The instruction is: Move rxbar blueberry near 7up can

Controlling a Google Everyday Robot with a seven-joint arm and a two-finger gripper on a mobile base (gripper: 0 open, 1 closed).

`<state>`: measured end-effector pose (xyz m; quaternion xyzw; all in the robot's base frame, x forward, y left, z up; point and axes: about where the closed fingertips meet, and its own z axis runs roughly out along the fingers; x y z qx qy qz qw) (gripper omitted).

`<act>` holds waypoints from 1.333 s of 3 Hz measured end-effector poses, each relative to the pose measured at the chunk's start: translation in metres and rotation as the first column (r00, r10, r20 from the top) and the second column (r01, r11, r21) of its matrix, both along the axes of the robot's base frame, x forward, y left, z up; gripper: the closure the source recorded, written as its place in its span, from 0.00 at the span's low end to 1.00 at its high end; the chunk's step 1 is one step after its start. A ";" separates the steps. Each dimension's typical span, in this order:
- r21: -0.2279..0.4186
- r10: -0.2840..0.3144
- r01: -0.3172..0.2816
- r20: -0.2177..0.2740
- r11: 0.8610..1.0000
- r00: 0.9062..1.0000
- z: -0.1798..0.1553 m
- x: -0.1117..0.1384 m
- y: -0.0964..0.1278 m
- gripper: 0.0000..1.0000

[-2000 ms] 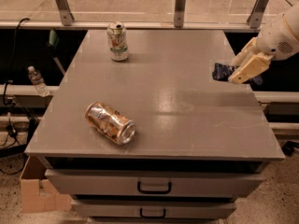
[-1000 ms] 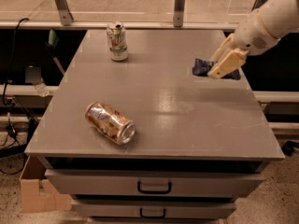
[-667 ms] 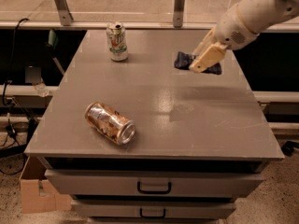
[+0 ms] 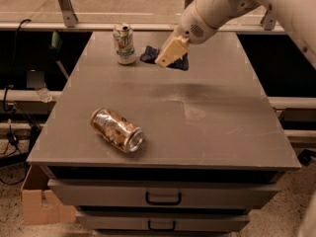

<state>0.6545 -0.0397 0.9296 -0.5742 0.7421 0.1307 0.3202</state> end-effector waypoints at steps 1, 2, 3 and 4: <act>0.040 -0.052 0.052 0.011 0.998 0.999 -0.006 0.038 0.020 1.00; 0.060 -0.090 0.089 0.023 0.994 0.996 -0.016 0.077 0.027 1.00; 0.058 -0.115 0.114 0.008 0.992 0.993 -0.032 0.103 0.033 0.83; 0.050 -0.138 0.138 -0.008 0.989 0.990 -0.046 0.120 0.031 0.59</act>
Offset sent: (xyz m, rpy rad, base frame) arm 0.1334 0.0291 -0.0243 0.0886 -0.0546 -0.1502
